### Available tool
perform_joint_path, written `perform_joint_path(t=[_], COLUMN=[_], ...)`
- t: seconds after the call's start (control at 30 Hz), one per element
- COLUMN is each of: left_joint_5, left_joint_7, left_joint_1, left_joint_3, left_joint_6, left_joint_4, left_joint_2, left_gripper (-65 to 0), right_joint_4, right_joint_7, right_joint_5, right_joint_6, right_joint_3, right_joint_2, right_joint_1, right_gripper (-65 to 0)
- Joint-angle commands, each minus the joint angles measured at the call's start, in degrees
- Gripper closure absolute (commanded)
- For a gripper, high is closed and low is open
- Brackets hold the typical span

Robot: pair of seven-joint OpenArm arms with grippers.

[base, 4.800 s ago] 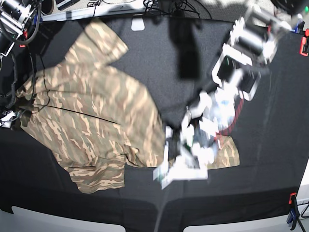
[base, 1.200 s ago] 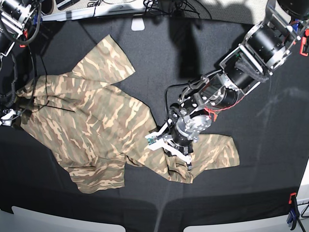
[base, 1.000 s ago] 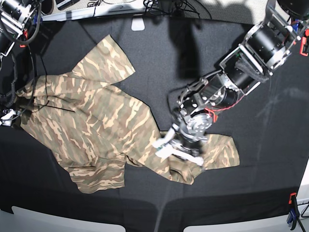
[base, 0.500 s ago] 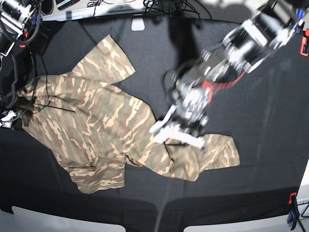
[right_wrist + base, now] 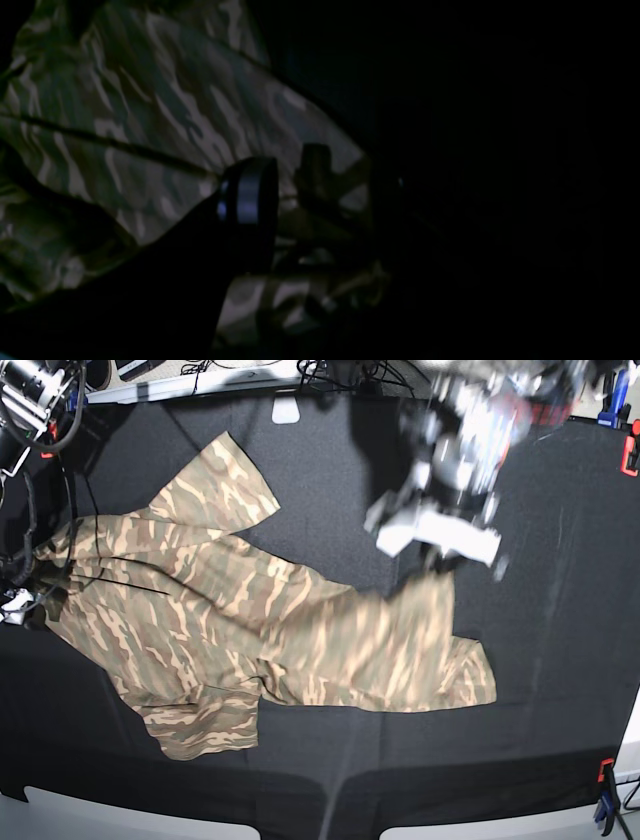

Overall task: Layout the t-shirt on the table in an organized manner, then fold the t-shirt properly
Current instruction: 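Release the fabric with the left gripper and lift it away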

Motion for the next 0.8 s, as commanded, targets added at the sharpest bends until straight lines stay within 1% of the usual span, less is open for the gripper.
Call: perform_joint_path(t=[0.0,0.07,0.17,0.27,0.4,0.47,0.57,0.67,0.77], left_joint_5=[3.17,6.27,8.94,8.72,7.56,6.21,5.33,5.35,5.35], left_joint_7=[0.48,2.16,2.29,0.11,-2.01,-2.54,-2.51,-2.51,-2.51], left_joint_1=[1.38,4.57,7.8,8.33,8.33,8.33,8.33,8.33,8.33], left_joint_3=[-0.28,-0.28,-0.28,-0.31,-0.33,-0.33,-0.33,-0.33,-0.33], left_joint_6=[0.98,1.55,3.52,4.39,4.39,4.39,4.37,4.37,4.37], left_joint_4=[2.8,5.68,8.26,8.31,8.31,8.31,8.31,8.31,8.31], left_joint_2=[-0.63,-1.29,-1.86,-1.79,-1.66,-1.66,-1.64,-1.66,-1.66], left_gripper=[0.0,0.0,0.0,0.0,0.0,0.0,0.0,0.0,0.0], right_joint_4=[0.87,0.9,3.02,8.59,21.03,28.41,38.77,46.18,50.53], right_joint_7=[-0.33,-2.95,-3.1,-3.37,-6.8,-6.86,-6.86,-6.86,-7.02], right_joint_5=[1.31,5.64,13.33,20.17,27.98,29.9,30.14,29.97,26.64], right_joint_6=[1.75,2.37,2.37,2.37,2.37,2.37,2.37,2.37,2.37], right_joint_3=[0.28,0.28,0.28,0.28,0.28,0.28,0.28,0.28,0.28], right_joint_2=[1.57,1.62,1.6,1.6,1.51,0.79,-2.6,-7.56,-12.2], right_joint_1=[1.03,0.52,-1.66,-4.79,-10.27,-13.9,-19.19,-24.24,-28.57], right_gripper=[-28.7,-28.6,-28.6,-28.6,-28.6,-28.6,-28.6,-28.6,-28.6])
